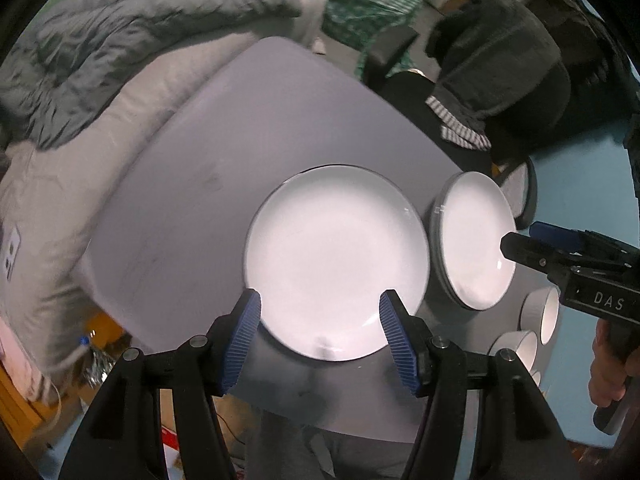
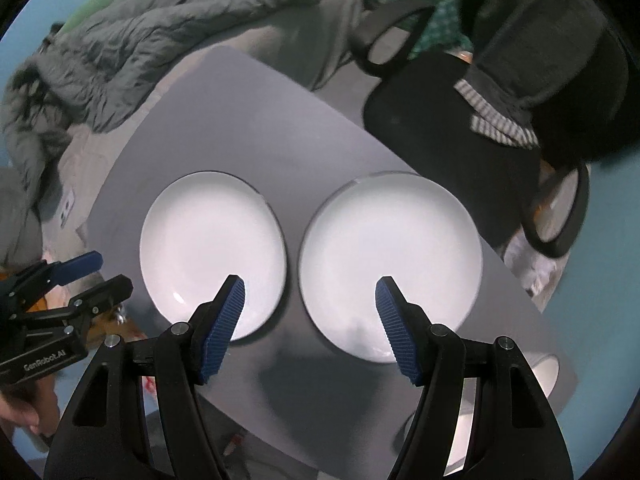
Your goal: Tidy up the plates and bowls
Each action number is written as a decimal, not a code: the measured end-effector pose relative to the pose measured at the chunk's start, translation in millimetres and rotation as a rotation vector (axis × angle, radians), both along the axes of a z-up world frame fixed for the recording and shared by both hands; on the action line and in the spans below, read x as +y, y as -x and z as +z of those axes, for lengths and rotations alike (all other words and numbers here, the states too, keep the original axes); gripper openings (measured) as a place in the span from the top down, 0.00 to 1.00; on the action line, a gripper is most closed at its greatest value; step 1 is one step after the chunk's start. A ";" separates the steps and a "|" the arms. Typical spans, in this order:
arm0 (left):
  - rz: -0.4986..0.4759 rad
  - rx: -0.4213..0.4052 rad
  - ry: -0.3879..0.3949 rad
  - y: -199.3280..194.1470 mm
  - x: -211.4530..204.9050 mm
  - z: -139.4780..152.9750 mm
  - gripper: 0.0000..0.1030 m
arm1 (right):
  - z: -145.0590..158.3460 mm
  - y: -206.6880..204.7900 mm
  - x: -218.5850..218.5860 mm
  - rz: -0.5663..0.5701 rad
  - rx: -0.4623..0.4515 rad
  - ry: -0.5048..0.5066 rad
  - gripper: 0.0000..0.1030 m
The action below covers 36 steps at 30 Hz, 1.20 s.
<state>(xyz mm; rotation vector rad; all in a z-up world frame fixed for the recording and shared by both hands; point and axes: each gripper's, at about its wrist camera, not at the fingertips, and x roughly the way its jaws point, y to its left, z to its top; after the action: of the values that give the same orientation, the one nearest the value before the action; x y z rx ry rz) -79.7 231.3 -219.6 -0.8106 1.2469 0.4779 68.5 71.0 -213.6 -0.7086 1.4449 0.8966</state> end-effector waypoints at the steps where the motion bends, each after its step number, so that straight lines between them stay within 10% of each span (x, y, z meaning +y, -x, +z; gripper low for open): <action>1: 0.018 0.004 0.002 3.9 2.1 -2.2 0.39 | -1.3 1.9 5.0 0.015 0.002 0.002 0.34; 29: 0.215 0.071 0.101 24.6 21.9 -73.9 0.39 | -105.6 15.0 80.1 0.301 0.105 0.087 0.35; 36: 0.184 0.077 0.104 24.4 22.3 -81.0 0.48 | -109.6 20.2 72.8 0.267 0.142 0.088 0.67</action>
<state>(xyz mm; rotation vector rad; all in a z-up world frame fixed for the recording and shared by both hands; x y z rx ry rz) -104.0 253.6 -300.6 -1.0085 1.2817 0.6009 48.3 143.7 -323.1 -0.9353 1.5461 1.1120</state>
